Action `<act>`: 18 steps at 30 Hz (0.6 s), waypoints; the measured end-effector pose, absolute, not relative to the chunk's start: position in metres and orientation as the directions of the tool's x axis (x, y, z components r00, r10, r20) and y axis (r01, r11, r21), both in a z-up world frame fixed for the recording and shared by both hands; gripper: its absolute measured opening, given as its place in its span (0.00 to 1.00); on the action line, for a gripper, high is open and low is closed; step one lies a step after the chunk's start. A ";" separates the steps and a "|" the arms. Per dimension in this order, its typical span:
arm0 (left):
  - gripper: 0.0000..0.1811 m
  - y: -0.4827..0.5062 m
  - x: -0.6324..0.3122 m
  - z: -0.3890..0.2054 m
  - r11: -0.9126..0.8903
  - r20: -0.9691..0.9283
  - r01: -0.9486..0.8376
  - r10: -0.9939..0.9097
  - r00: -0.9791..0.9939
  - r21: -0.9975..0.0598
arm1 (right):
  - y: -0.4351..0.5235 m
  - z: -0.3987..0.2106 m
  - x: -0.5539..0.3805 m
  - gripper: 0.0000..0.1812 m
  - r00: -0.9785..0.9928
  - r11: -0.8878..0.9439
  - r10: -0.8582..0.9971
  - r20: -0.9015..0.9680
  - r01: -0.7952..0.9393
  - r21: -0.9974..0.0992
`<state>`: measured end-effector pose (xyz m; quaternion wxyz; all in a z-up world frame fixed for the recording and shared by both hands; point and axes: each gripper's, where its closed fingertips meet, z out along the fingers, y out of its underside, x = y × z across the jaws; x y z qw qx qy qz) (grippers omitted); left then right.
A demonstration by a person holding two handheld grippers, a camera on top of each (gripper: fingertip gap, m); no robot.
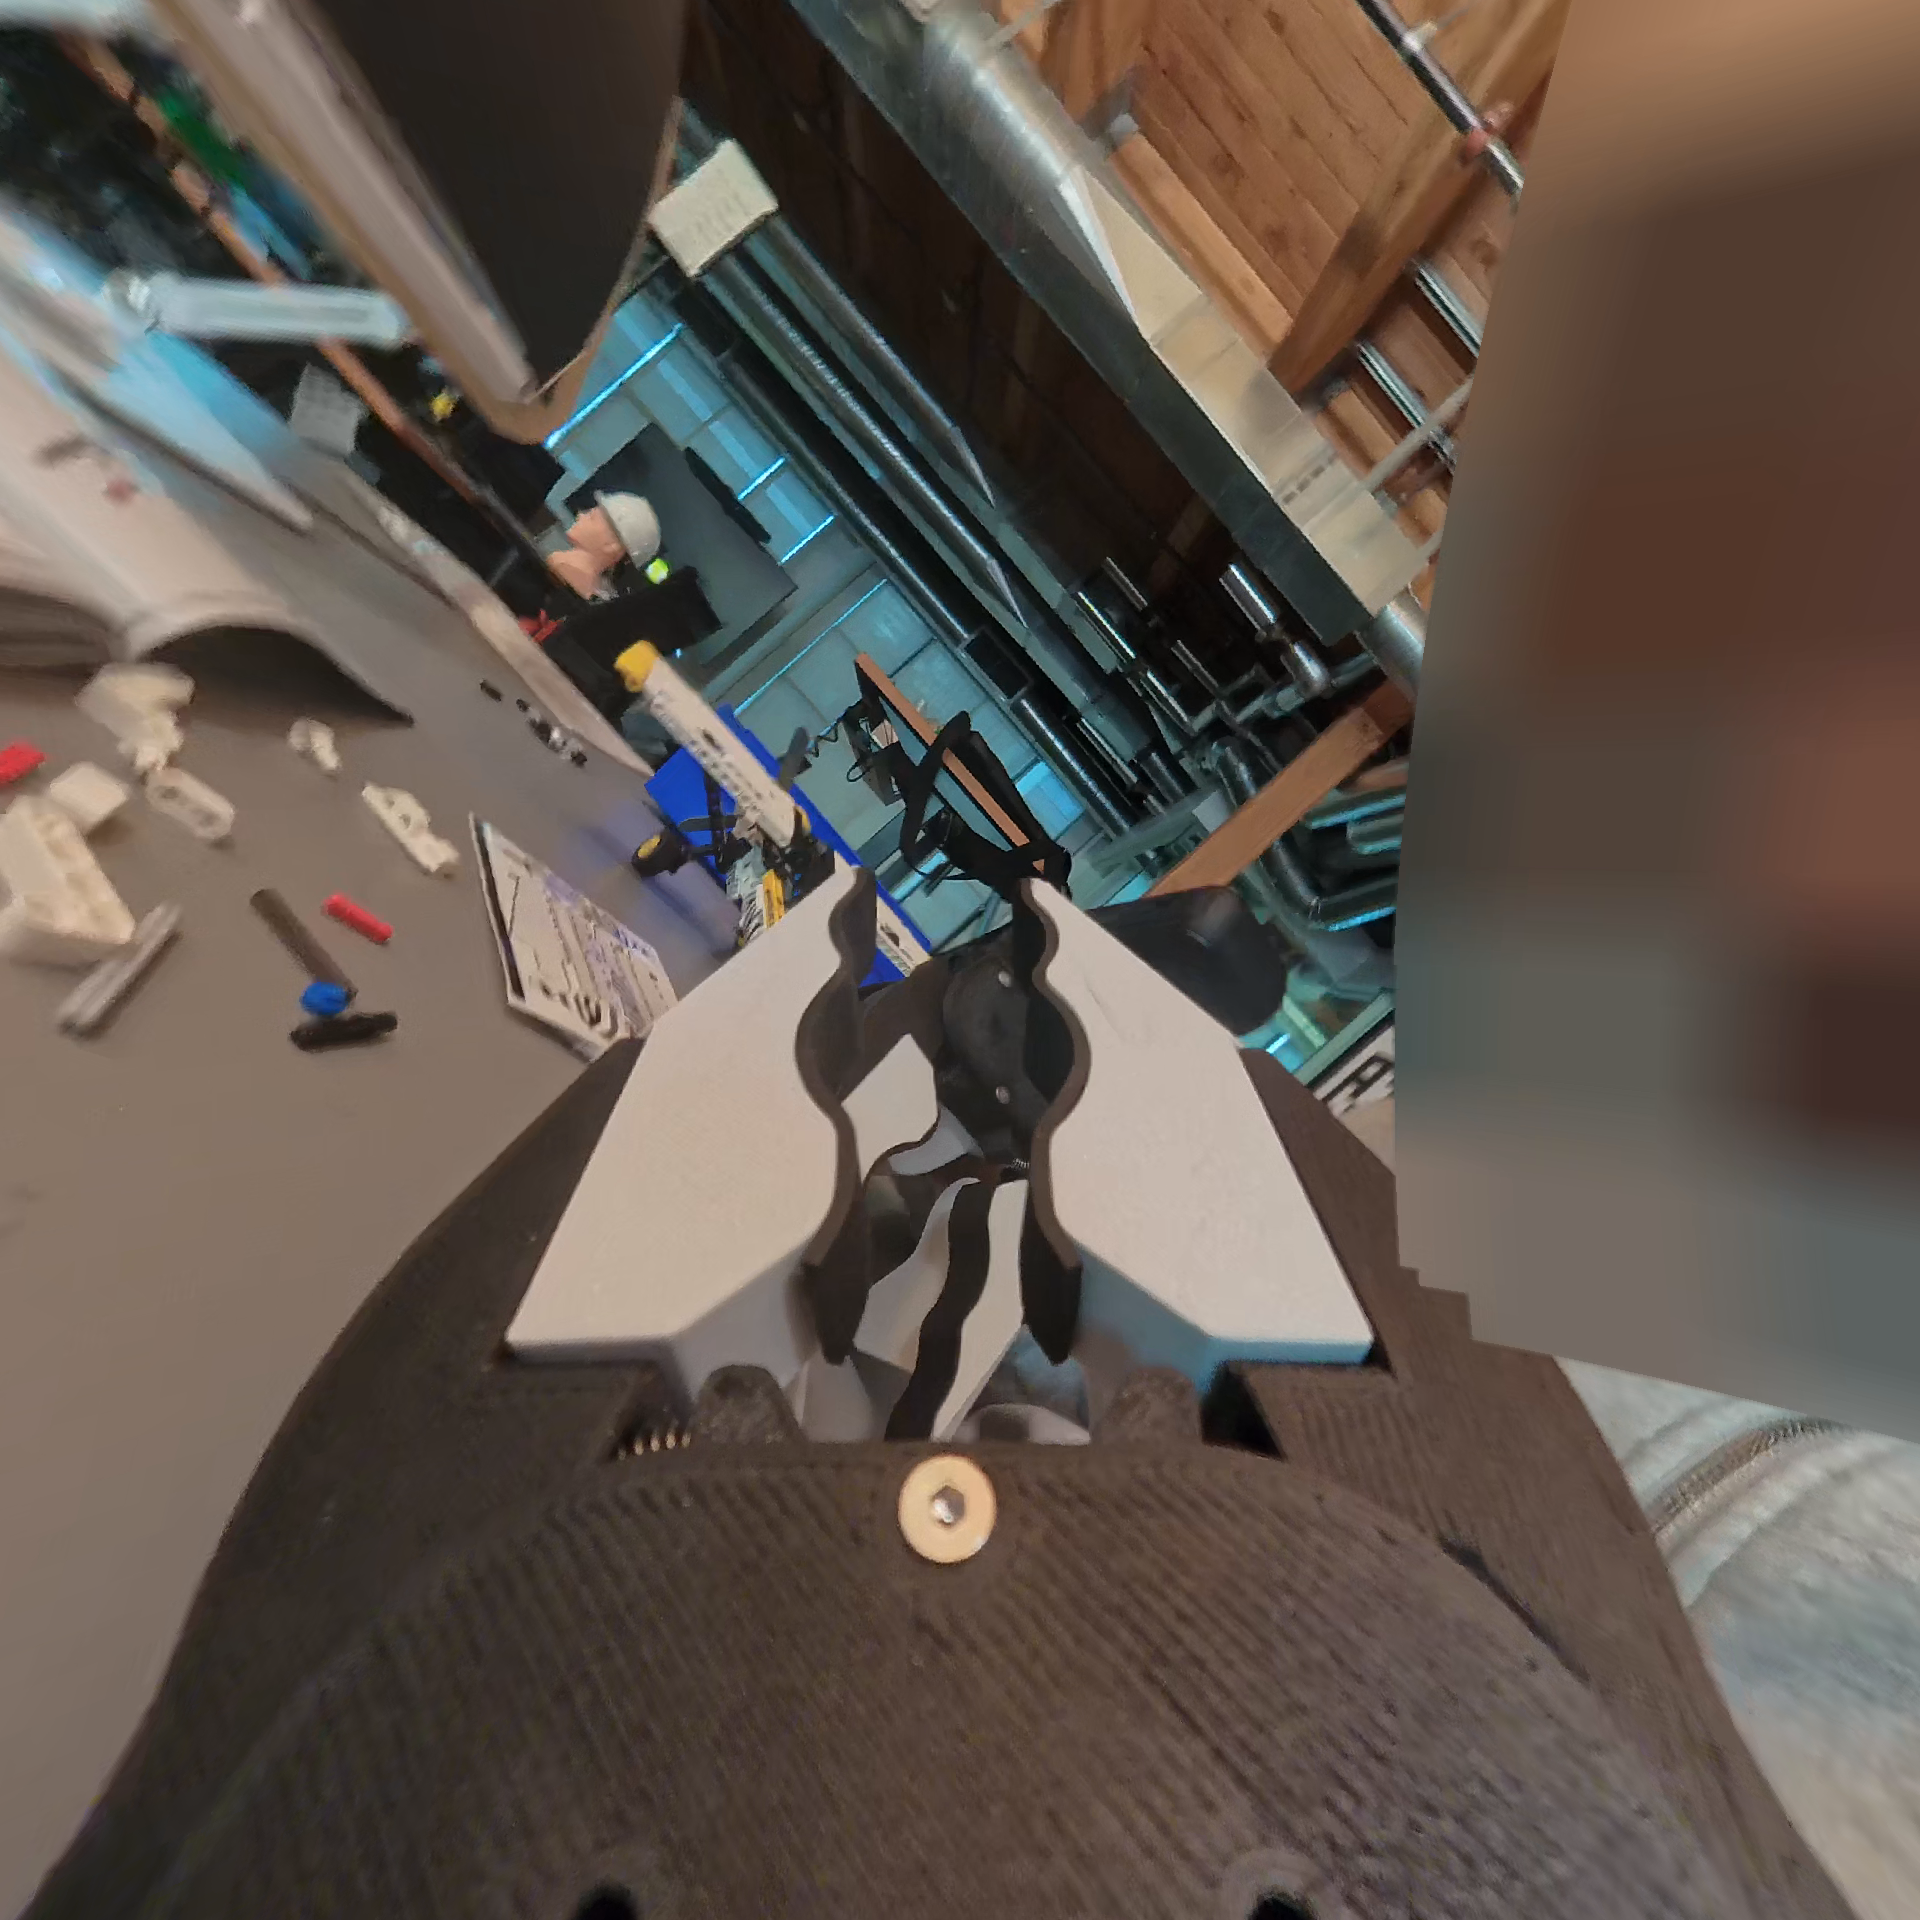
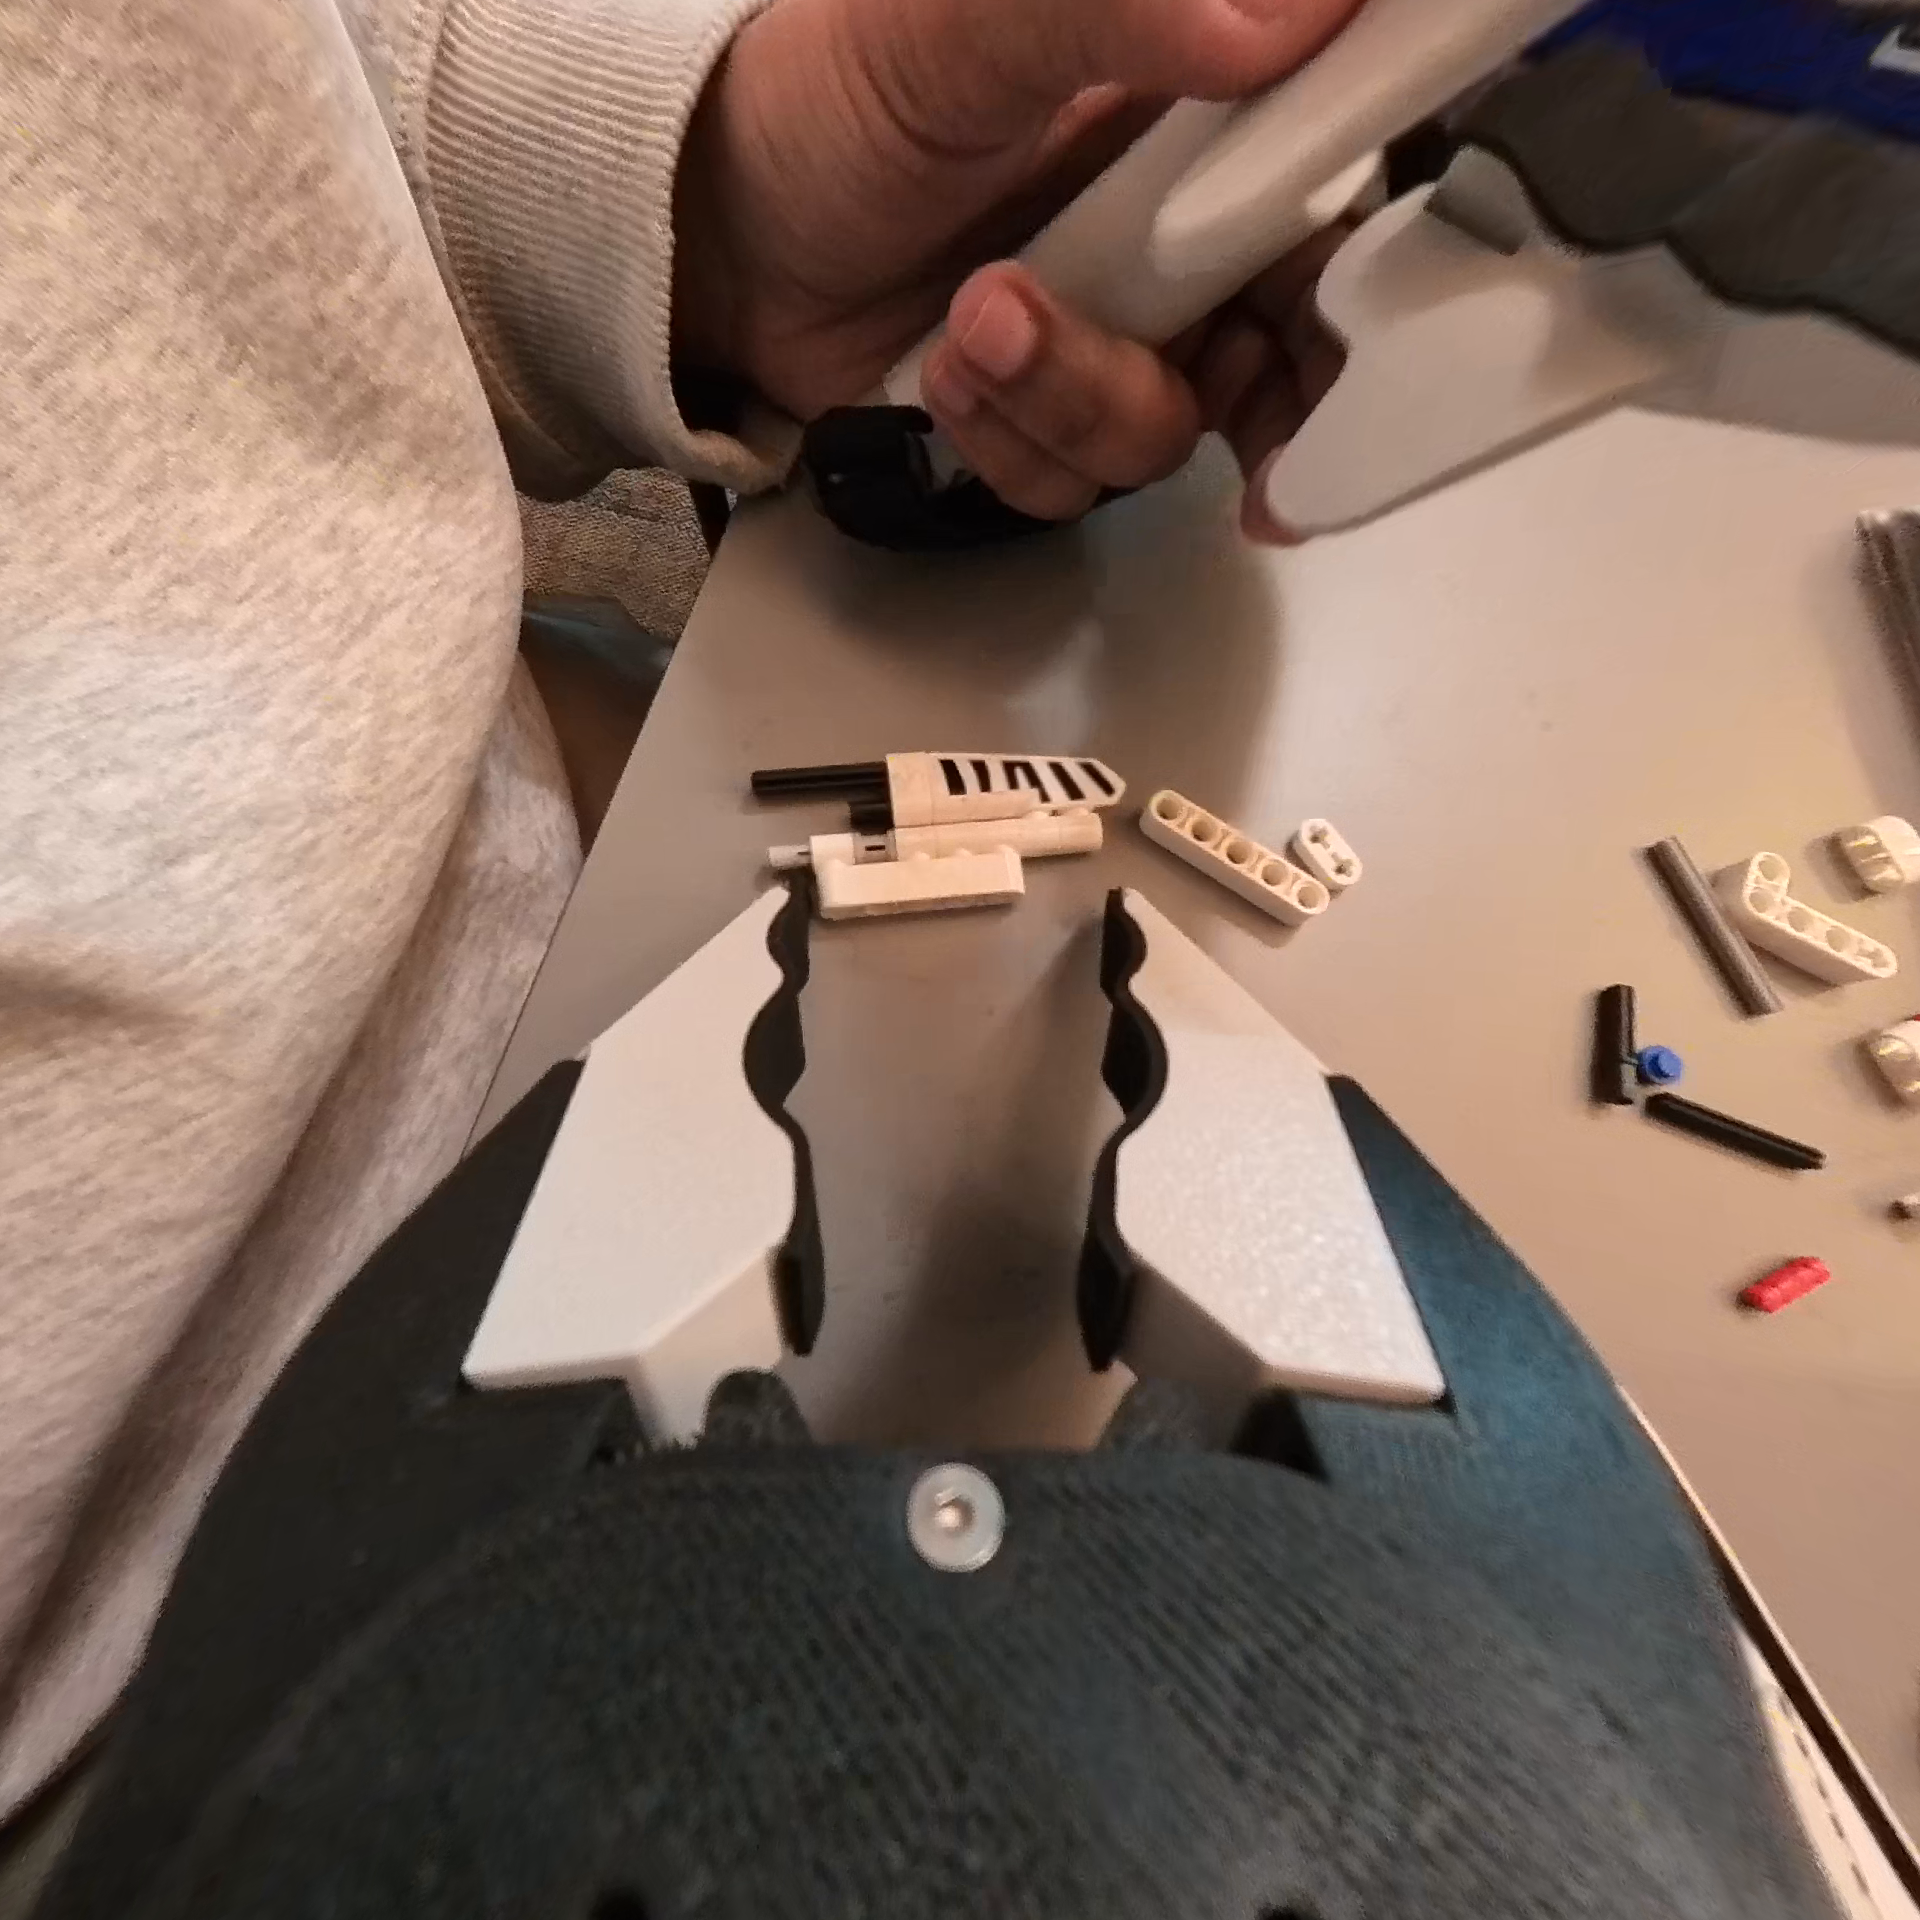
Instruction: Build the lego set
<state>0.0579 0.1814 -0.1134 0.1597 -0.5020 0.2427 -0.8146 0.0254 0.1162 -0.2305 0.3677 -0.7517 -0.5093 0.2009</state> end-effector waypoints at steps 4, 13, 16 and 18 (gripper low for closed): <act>0.13 0.177 0.055 -0.111 -0.745 0.670 0.060 -0.629 -0.394 -0.664 | 0.118 -0.227 0.033 0.32 0.428 -0.217 0.901 0.079 0.599 -0.771; 0.13 0.129 0.050 -0.151 -0.518 0.542 -0.200 -0.836 -0.087 -0.832 | 0.111 -0.209 0.045 0.32 0.543 -0.255 0.837 0.059 0.484 -0.837; 0.13 0.123 0.033 -0.171 -0.461 0.471 -0.282 -0.881 0.037 -0.841 | 0.108 -0.211 0.042 0.30 0.565 -0.250 0.820 0.091 0.497 -0.831; 0.13 0.127 0.024 -0.185 -0.465 0.460 -0.319 -0.883 0.097 -0.826 | 0.108 -0.213 0.035 0.31 0.551 -0.236 0.827 0.109 0.517 -0.823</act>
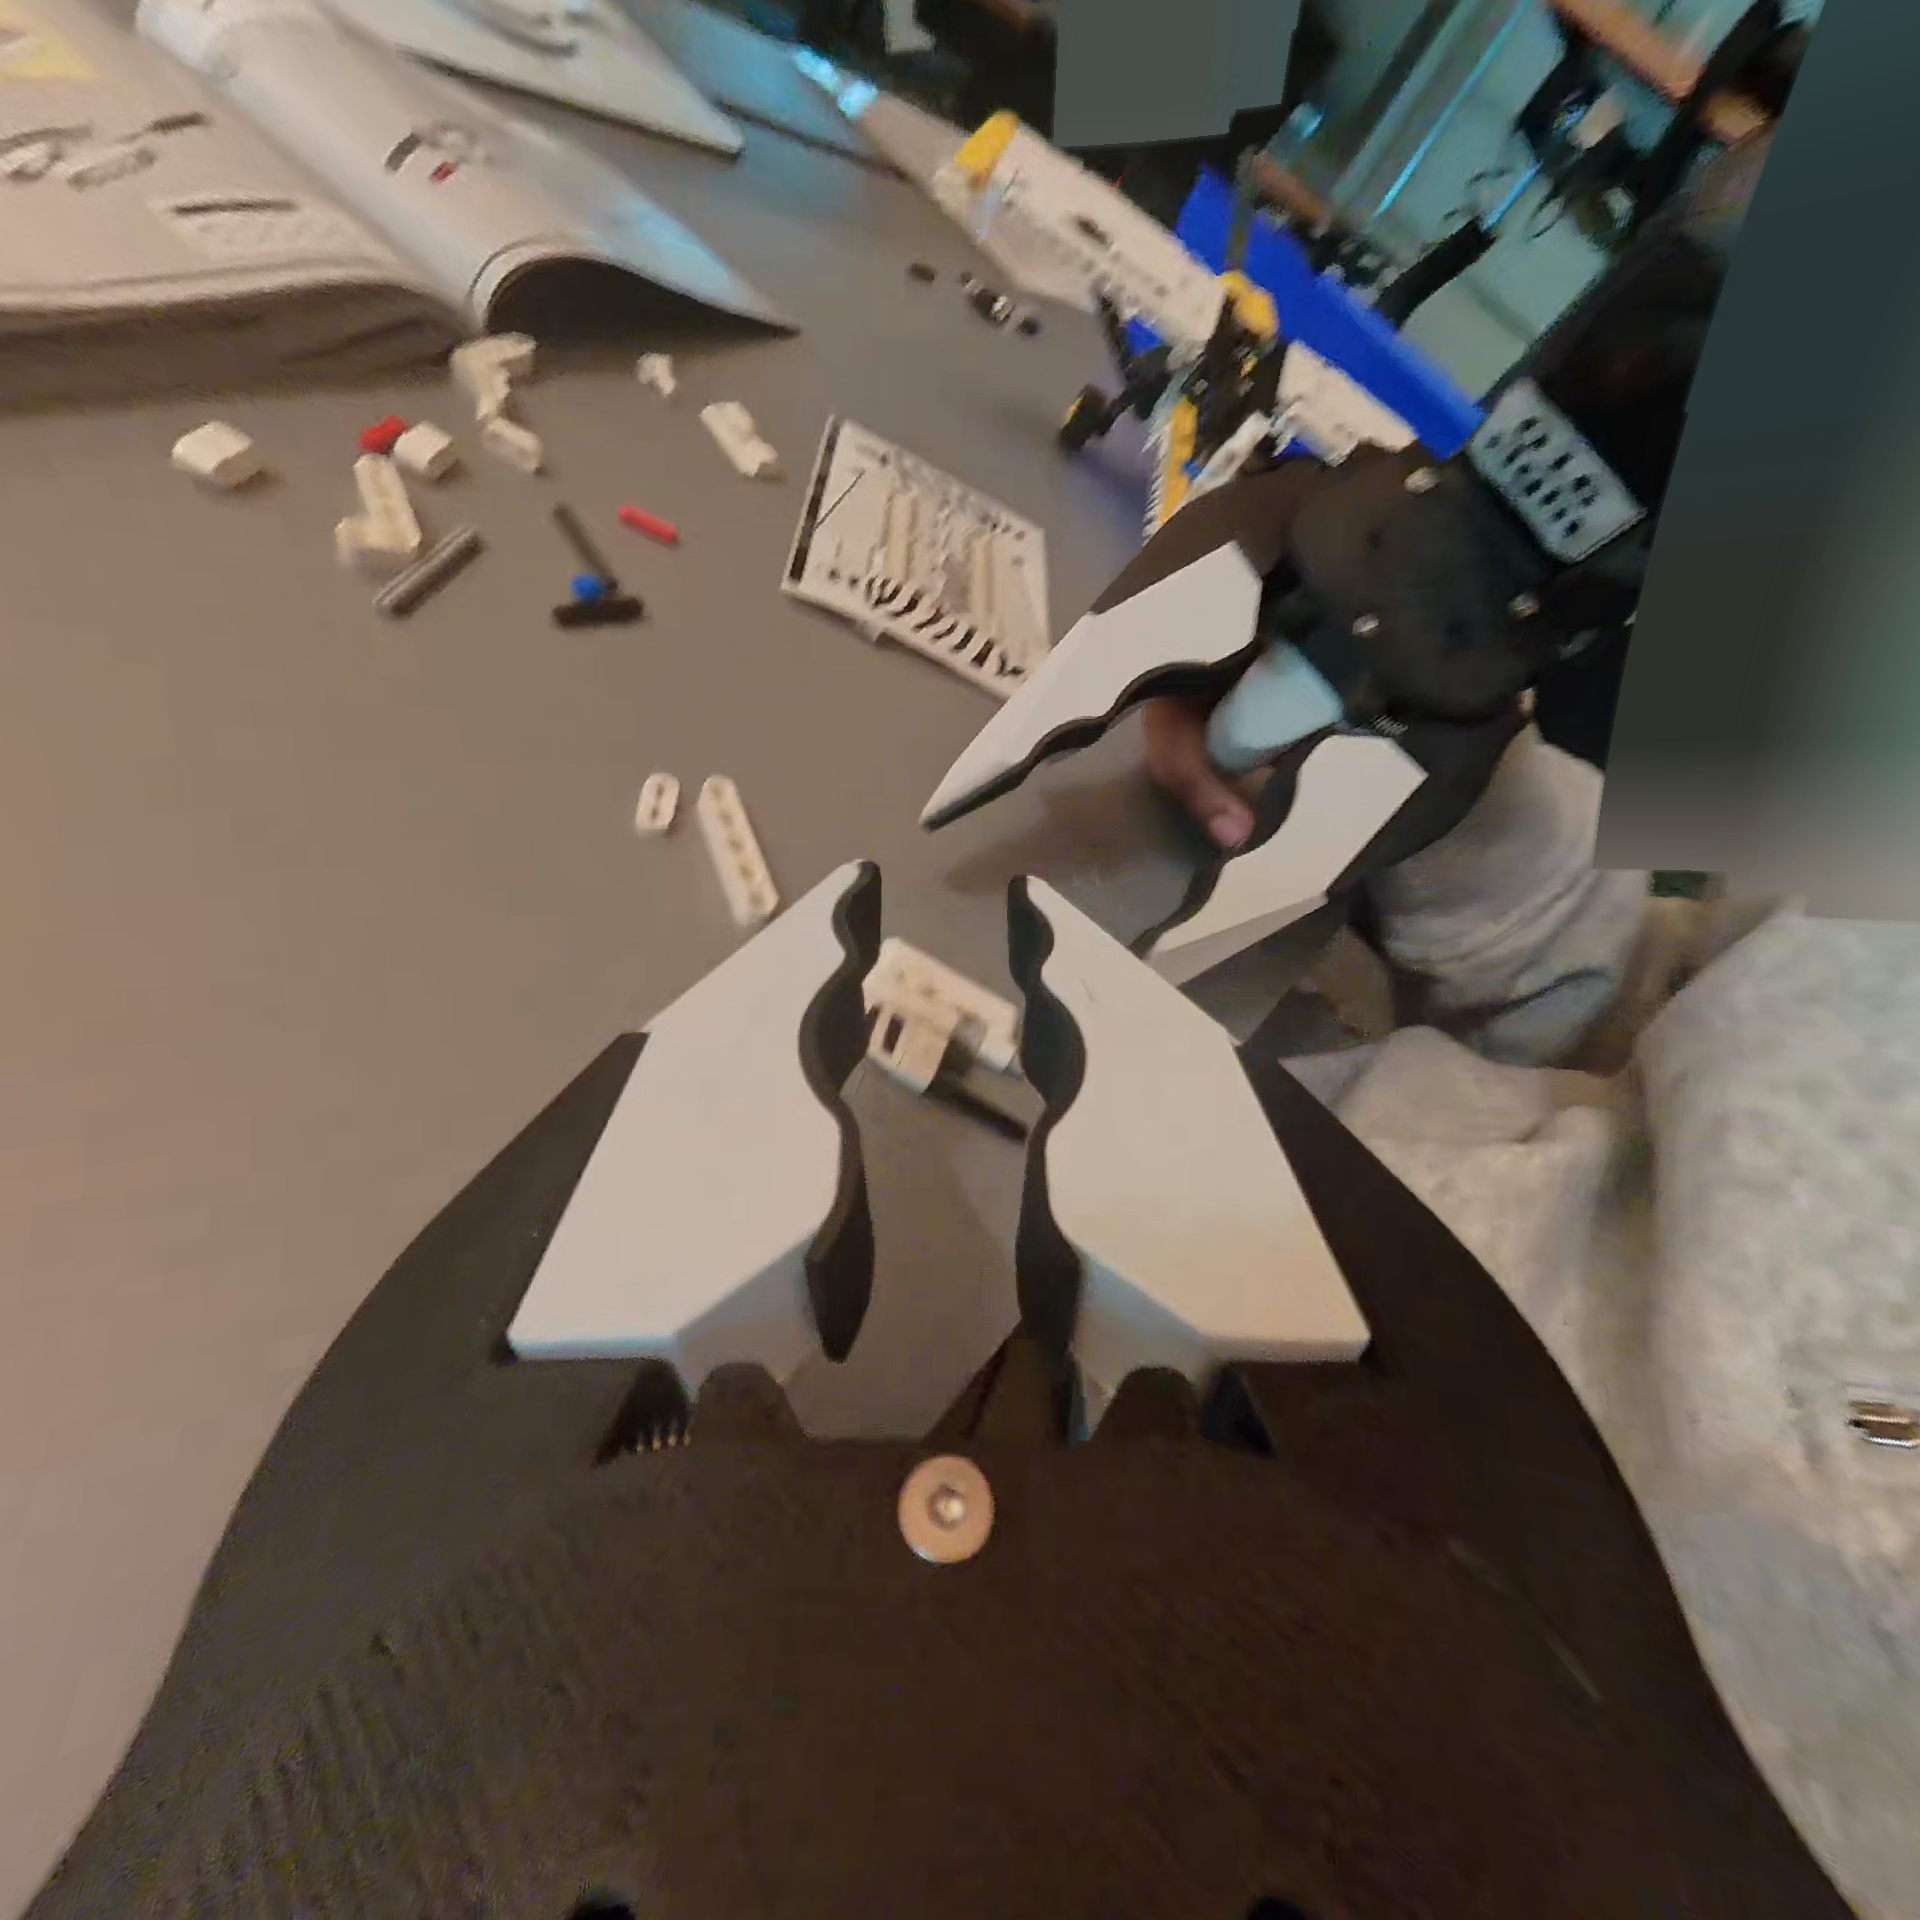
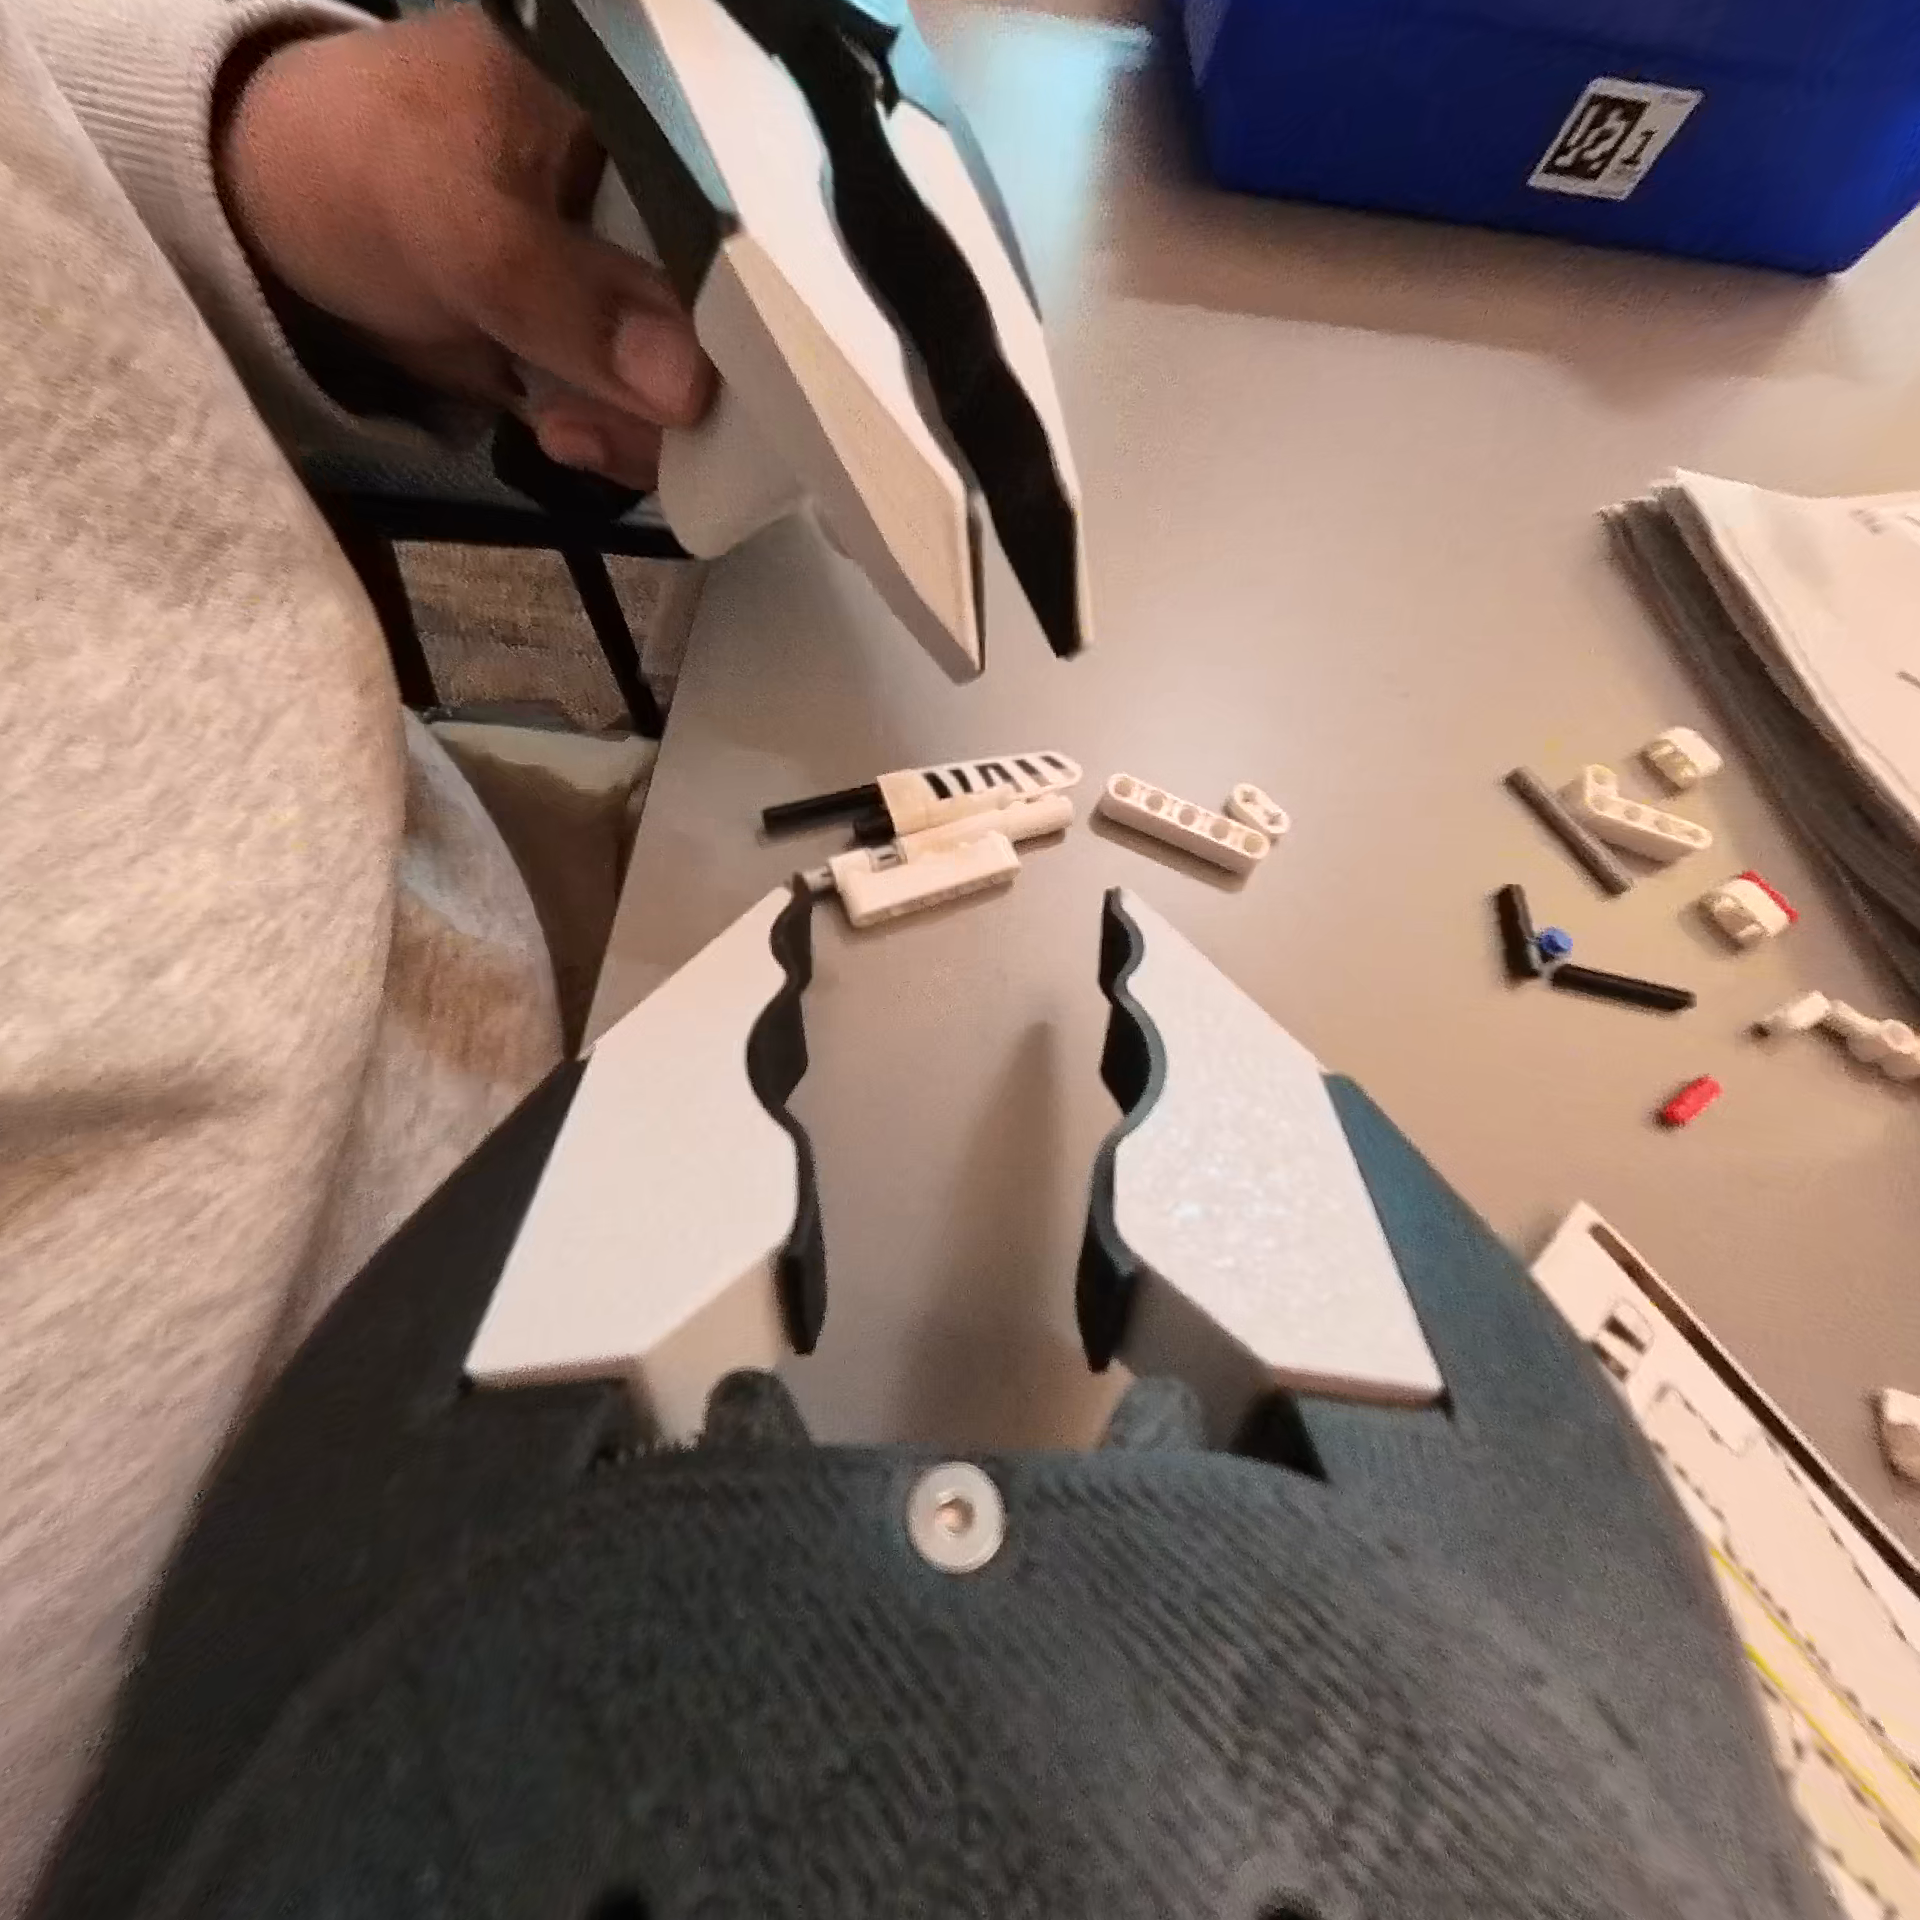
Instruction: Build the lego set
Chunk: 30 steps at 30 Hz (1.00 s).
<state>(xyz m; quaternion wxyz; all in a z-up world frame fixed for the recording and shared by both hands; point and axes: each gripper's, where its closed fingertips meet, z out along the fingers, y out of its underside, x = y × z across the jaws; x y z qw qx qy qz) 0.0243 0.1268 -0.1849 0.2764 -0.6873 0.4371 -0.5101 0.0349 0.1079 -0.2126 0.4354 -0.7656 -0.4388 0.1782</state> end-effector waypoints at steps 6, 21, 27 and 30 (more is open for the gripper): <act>0.14 0.123 0.022 -0.206 -0.482 0.471 -0.367 -0.873 0.127 -0.795 | 0.113 -0.223 0.019 0.32 0.506 -0.239 0.856 0.107 0.570 -0.787; 0.15 0.101 0.017 -0.202 -0.279 0.264 -0.386 -0.960 0.093 -0.879 | 0.101 -0.231 0.051 0.24 0.730 -0.470 0.675 0.108 0.539 -0.699; 0.19 0.109 0.021 -0.218 -0.222 0.160 -0.446 -0.972 0.172 -0.867 | 0.094 -0.229 0.059 0.28 0.751 -0.472 0.642 0.154 0.545 -0.693; 0.19 0.113 0.021 -0.221 -0.179 0.096 -0.469 -0.976 0.196 -0.865 | 0.093 -0.229 0.061 0.29 0.758 -0.471 0.633 0.159 0.540 -0.698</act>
